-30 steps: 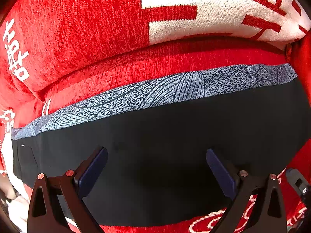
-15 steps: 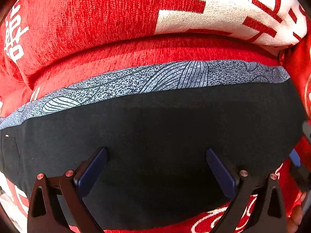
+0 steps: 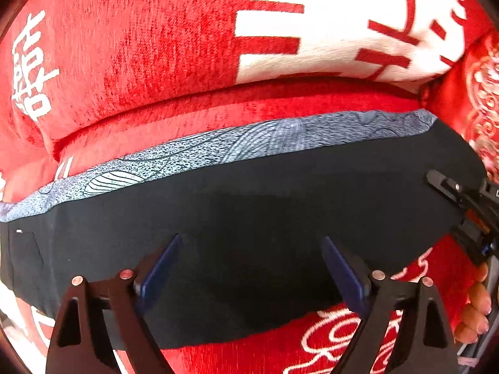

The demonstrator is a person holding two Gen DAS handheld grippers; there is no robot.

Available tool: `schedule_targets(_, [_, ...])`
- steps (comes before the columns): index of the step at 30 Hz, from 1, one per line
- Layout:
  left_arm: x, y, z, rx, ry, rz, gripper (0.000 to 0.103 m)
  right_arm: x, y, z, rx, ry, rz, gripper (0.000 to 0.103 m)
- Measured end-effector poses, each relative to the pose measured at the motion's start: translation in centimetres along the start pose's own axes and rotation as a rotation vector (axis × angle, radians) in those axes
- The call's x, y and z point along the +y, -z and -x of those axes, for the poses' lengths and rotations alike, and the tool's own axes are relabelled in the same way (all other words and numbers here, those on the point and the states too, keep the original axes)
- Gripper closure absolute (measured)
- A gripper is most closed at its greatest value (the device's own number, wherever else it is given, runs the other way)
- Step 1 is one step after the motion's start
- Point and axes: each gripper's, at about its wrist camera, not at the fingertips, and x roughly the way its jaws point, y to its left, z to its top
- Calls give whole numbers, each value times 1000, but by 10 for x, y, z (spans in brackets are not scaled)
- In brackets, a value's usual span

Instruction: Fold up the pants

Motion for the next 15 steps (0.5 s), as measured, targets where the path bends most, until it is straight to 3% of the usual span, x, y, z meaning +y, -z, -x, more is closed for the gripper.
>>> schedule_targets(3, [-5, 5, -21, 37, 51, 14, 11, 28, 5, 8, -11, 11, 112, 88])
schedule_targets(7, [-19, 25, -29, -79, -5, -34, 10, 62, 16, 10, -5, 27, 225, 89])
schedule_targets(13, [-2, 32, -26, -102, 46, -41, 10, 122, 46, 12, -7, 82, 440, 89])
schedule_targets(15, [6, 33, -22, -76, 73, -42, 10, 142, 60, 10, -7, 104, 518, 89])
